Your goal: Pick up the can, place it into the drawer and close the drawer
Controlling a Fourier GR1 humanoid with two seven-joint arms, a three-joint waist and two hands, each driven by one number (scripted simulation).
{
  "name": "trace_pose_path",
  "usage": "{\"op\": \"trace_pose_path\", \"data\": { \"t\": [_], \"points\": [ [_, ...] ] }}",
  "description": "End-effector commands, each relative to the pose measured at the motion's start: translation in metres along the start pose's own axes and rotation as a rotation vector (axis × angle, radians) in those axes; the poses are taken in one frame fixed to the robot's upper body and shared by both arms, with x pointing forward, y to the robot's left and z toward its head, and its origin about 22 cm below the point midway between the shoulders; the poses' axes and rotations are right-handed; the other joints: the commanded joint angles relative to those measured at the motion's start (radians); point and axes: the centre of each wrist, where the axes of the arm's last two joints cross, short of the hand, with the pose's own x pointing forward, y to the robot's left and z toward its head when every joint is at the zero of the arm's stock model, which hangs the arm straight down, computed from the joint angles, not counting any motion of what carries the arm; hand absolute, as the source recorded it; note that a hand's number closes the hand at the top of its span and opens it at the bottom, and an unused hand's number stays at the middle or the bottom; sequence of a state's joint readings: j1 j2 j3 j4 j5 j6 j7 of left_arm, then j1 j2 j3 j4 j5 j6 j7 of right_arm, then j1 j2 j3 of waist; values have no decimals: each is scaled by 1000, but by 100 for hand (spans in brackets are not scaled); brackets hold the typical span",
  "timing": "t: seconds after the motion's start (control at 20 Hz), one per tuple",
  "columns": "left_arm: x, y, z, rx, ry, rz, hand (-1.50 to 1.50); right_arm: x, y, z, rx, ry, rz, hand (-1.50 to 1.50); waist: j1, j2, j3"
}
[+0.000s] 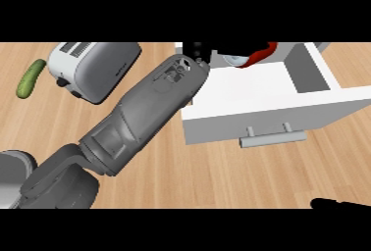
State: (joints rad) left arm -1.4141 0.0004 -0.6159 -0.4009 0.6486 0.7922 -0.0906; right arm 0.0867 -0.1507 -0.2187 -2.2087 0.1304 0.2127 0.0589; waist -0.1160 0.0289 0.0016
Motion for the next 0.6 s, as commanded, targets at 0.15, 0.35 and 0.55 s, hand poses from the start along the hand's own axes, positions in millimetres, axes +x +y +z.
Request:
{"op": "trace_pose_path", "data": {
  "t": [0.15, 0.35, 0.55],
  "points": [
    [17, -4, 0, 4, -19, 68, -150, 15, 14, -7, 52, -82, 187, -150, 33, -8, -1],
    [17, -5, 1, 19, -38, 65, -150, 7, 17, -20, 88, -84, 354, -150, 60, -12, -1],
    [30, -8, 1, 24, -40, 76, -150, -3, 36, -32, 133, -80, 519, -150, 88, -17, -1]
  ]
}}
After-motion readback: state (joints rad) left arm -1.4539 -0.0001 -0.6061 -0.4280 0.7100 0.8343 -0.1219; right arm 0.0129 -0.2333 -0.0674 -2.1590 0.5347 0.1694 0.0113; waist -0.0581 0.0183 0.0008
